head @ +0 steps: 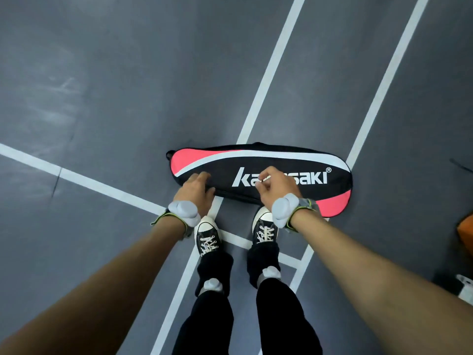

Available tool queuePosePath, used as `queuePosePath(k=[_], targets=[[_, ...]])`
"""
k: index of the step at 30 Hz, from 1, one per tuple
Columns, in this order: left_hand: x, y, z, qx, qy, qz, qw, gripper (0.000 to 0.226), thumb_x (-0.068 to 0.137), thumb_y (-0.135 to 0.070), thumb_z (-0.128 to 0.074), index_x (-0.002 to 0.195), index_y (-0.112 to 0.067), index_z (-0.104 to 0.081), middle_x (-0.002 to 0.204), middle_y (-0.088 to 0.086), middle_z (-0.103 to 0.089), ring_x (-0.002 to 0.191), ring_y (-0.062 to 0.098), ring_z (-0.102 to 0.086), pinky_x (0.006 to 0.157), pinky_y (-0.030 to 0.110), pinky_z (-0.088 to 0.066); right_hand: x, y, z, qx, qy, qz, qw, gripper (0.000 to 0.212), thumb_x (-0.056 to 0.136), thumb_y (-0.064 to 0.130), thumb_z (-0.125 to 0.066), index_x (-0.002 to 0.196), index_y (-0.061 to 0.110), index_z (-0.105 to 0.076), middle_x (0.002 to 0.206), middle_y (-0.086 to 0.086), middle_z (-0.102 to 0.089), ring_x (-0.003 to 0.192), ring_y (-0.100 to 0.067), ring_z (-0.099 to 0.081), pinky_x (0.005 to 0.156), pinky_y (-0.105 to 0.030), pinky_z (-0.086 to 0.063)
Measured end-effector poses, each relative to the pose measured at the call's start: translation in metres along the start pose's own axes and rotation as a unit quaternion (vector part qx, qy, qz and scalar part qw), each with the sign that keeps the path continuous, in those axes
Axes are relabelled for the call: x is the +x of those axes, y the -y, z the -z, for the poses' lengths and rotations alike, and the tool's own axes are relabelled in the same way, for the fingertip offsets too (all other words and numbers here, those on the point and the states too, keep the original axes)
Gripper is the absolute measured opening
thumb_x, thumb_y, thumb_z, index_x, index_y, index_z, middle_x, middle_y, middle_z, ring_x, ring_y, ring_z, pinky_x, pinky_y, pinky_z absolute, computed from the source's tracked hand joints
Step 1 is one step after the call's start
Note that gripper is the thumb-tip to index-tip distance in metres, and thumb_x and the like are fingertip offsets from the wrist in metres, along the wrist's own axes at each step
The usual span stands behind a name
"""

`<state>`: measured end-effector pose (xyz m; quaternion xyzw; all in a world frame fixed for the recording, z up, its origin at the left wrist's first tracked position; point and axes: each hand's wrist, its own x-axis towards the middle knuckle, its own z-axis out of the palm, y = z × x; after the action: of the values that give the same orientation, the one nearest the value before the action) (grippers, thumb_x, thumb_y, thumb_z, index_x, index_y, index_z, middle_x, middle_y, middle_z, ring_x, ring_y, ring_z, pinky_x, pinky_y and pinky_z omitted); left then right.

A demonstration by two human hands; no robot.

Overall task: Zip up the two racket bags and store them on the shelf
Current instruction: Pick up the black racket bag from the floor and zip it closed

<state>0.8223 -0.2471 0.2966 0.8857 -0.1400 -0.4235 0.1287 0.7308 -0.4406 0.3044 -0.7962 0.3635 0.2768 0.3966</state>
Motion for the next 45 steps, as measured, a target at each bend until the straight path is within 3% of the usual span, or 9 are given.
queuePosePath(k=[6, 11, 16, 20, 23, 26, 34, 39, 45], targets=[[0.107, 0.036, -0.040, 0.038, -0.027, -0.006, 0.999, 0.047, 0.099, -0.016, -0.053, 0.145, -0.011, -0.043, 0.141, 0.012, -0.049, 0.127, 0.034, -0.049, 0.101, 0.045, -0.045, 0.103, -0.028, -0.049, -0.072, 0.029, 0.028, 0.997, 0.030, 0.088, 0.025, -0.064, 0.116, 0.019, -0.055, 0.110, -0.001, -0.070, 0.102, -0.027, -0.064, 0.087, -0.034, -0.052], [0.179, 0.075, -0.056, 0.142, -0.040, 0.014, 0.989, 0.054, 0.097, -0.018, -0.057, 0.148, -0.014, -0.037, 0.155, 0.012, -0.032, 0.139, 0.035, -0.034, 0.110, 0.042, -0.035, 0.175, -0.042, -0.086, -0.134, 0.031, 0.043, 0.989, 0.050, 0.087, 0.021, -0.066, 0.132, 0.017, -0.045, 0.132, -0.011, -0.055, 0.118, -0.033, -0.055, 0.095, -0.042, -0.049], [0.210, 0.106, -0.071, 0.184, -0.033, 0.055, 0.981, 0.063, 0.096, -0.030, -0.061, 0.151, -0.026, -0.030, 0.159, 0.004, -0.024, 0.148, 0.033, -0.015, 0.121, 0.052, -0.013, 0.221, -0.044, -0.108, -0.168, 0.020, 0.071, 0.983, 0.073, 0.084, 0.013, -0.069, 0.147, 0.017, -0.032, 0.155, -0.006, -0.032, 0.143, -0.030, -0.027, 0.106, -0.045, -0.041], [0.222, 0.121, -0.083, 0.113, -0.060, 0.053, 0.990, 0.053, 0.091, -0.027, -0.067, 0.140, -0.024, -0.046, 0.146, 0.005, -0.038, 0.135, 0.039, -0.029, 0.114, 0.050, -0.029, 0.246, -0.047, -0.121, -0.217, 0.034, 0.075, 0.973, 0.086, 0.081, 0.024, -0.074, 0.150, 0.016, -0.024, 0.159, -0.005, -0.025, 0.151, -0.029, -0.004, 0.117, -0.047, -0.026], [0.224, 0.126, -0.083, 0.086, -0.098, 0.037, 0.991, 0.042, 0.086, -0.022, -0.072, 0.124, -0.020, -0.053, 0.136, 0.006, -0.042, 0.125, 0.040, -0.034, 0.107, 0.050, -0.036, 0.255, -0.049, -0.130, -0.243, 0.050, 0.064, 0.967, 0.086, 0.079, 0.033, -0.077, 0.148, 0.018, -0.027, 0.152, -0.010, -0.034, 0.147, -0.028, -0.017, 0.118, -0.053, -0.019], [0.222, 0.127, -0.086, 0.111, -0.119, 0.025, 0.986, 0.034, 0.086, -0.021, -0.071, 0.113, -0.018, -0.052, 0.132, 0.004, -0.046, 0.128, 0.038, -0.034, 0.110, 0.050, -0.029, 0.258, -0.055, -0.135, -0.269, 0.041, 0.064, 0.960, 0.075, 0.077, 0.043, -0.075, 0.140, 0.023, -0.039, 0.138, -0.010, -0.043, 0.133, -0.031, -0.039, 0.115, -0.054, -0.023], [0.182, 0.130, -0.084, 0.104, -0.173, -0.002, 0.979, 0.011, 0.091, -0.018, -0.060, 0.096, -0.016, -0.051, 0.100, 0.000, -0.062, 0.117, 0.034, -0.045, 0.103, 0.049, -0.032, 0.220, -0.049, -0.126, -0.284, 0.024, 0.094, 0.954, 0.056, 0.073, 0.069, -0.062, 0.115, 0.032, -0.055, 0.117, 0.000, -0.056, 0.116, -0.027, -0.052, 0.103, -0.049, -0.034], [0.140, 0.119, -0.071, 0.078, -0.230, -0.047, 0.969, 0.020, 0.080, -0.005, -0.064, 0.090, -0.019, -0.054, 0.096, -0.007, -0.061, 0.113, 0.030, -0.046, 0.093, 0.044, -0.030, 0.172, -0.029, -0.108, -0.256, 0.032, 0.085, 0.962, 0.045, 0.075, 0.063, -0.067, 0.108, 0.034, -0.060, 0.109, 0.007, -0.067, 0.111, -0.022, -0.059, 0.100, -0.044, -0.035], [0.081, 0.069, -0.042, 0.057, -0.294, -0.111, 0.948, 0.033, 0.064, -0.004, -0.076, 0.086, -0.018, -0.055, 0.090, -0.005, -0.058, 0.102, 0.024, -0.044, 0.088, 0.039, -0.028, 0.106, -0.013, -0.065, -0.199, 0.067, 0.017, 0.977, 0.033, 0.075, 0.047, -0.076, 0.103, 0.035, -0.063, 0.103, 0.002, -0.072, 0.102, -0.026, -0.066, 0.073, -0.027, -0.041]])
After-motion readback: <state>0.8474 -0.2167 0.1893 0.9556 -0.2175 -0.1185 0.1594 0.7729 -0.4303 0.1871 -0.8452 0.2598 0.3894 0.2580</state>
